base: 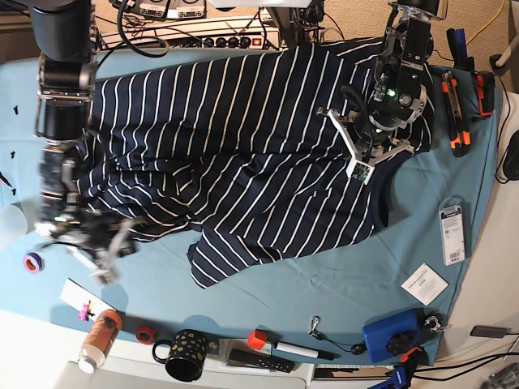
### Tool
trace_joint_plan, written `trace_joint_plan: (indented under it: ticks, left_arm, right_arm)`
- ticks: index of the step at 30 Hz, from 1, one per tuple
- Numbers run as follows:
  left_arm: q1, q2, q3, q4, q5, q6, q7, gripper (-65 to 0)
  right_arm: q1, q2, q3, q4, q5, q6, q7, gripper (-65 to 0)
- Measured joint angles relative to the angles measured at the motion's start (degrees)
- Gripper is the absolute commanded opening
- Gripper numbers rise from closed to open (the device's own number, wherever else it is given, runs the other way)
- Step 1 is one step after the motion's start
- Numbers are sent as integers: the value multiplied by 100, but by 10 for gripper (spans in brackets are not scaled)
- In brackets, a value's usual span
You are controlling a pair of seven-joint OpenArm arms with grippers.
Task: Layout the t-shirt on the table in an organized manner, then fold the t-shirt properly
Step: 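Grasp the shirt hem with the right gripper and the body with the left, then drag the hem with the right gripper away from the left gripper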
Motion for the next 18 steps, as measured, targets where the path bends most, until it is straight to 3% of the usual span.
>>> trace_joint_plan:
  ticks: [2, 7, 8, 10, 11, 14, 16, 18]
  left_arm:
    - [0, 0, 0, 4, 0, 0, 0, -650]
    - [0, 0, 0, 4, 2, 0, 2, -650]
    - [-4, 0, 0, 4, 0, 0, 2, -650]
    - [2, 0, 0, 7, 7, 0, 2, -650]
    - [2, 0, 0, 9, 9, 0, 9, -650]
    - [2, 0, 0, 9, 4, 0, 4, -650]
    - [2, 2, 0, 9, 20, 0, 7, -650]
    - [2, 2, 0, 9, 22, 0, 9, -650]
  right_arm:
    - [7, -79, -409, -9, -328, -289, -20, -498]
    - [4, -219, -1248, -339, -708, -540, 203, -500]
    - [-2, -212, -1351, -378, -719, -682, 372, -514]
    - [31, -203, -1475, -439, -986, -702, 476, -618]
    - [28, -210, -1495, -450, -1172, -903, 564, -650]
    - [-9, -203, -1412, -498, -1508, -1818, 817, -650]
    - [35, -192, -1213, -503, -1541, -2072, 966, -650]
    - [146, -190, -949, -503, -1554, -2085, 964, -650]
